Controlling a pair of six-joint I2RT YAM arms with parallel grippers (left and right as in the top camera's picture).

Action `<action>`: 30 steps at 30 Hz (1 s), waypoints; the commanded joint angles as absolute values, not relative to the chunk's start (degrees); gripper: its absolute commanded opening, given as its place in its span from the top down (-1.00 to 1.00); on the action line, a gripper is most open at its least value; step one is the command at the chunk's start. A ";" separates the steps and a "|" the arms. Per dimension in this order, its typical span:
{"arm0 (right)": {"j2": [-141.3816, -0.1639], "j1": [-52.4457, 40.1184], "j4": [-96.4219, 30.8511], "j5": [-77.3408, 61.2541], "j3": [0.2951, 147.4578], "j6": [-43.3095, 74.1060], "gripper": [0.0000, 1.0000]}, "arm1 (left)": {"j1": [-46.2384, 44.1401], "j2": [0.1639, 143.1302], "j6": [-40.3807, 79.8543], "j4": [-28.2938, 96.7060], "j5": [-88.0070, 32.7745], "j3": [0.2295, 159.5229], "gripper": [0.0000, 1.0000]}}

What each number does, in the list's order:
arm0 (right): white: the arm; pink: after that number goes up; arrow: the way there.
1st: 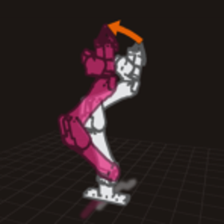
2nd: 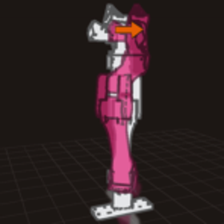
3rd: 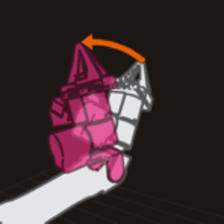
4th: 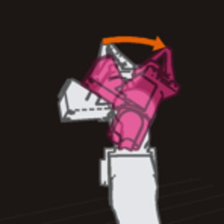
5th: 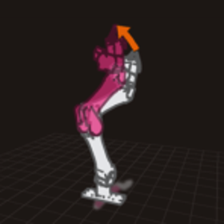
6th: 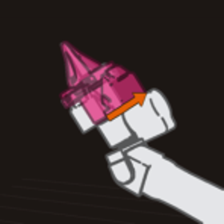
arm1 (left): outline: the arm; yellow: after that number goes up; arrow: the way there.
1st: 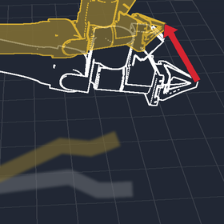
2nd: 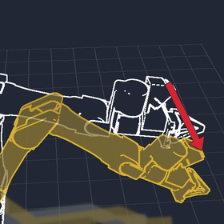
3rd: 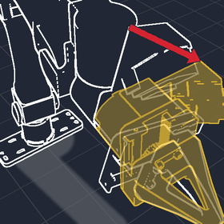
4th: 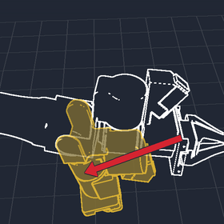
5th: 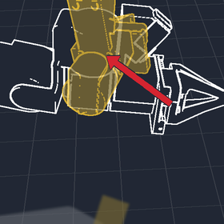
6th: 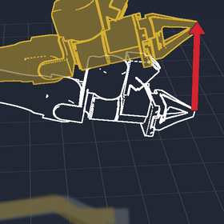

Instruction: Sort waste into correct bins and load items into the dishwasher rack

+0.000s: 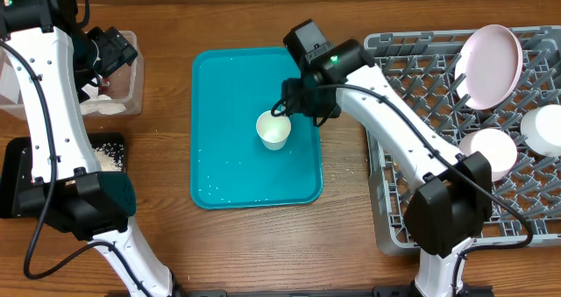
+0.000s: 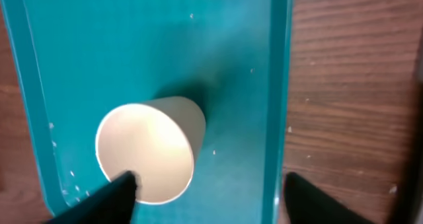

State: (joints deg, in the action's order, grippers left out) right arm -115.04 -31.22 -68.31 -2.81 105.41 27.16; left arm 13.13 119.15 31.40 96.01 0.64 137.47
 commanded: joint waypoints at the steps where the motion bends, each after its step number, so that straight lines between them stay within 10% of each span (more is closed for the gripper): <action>1: -114.93 -31.44 -67.29 -3.95 104.47 27.07 -0.93 | 12.99 118.13 31.75 95.96 0.19 138.15 -1.00; 19: -114.74 -17.61 -69.12 -26.65 106.39 24.64 -1.00 | 12.67 118.13 34.92 95.85 -7.33 138.15 -1.00; 30: -109.93 -16.43 -68.75 -25.98 106.54 23.97 -1.00 | -1.50 120.64 3.70 95.59 -27.81 130.72 -1.00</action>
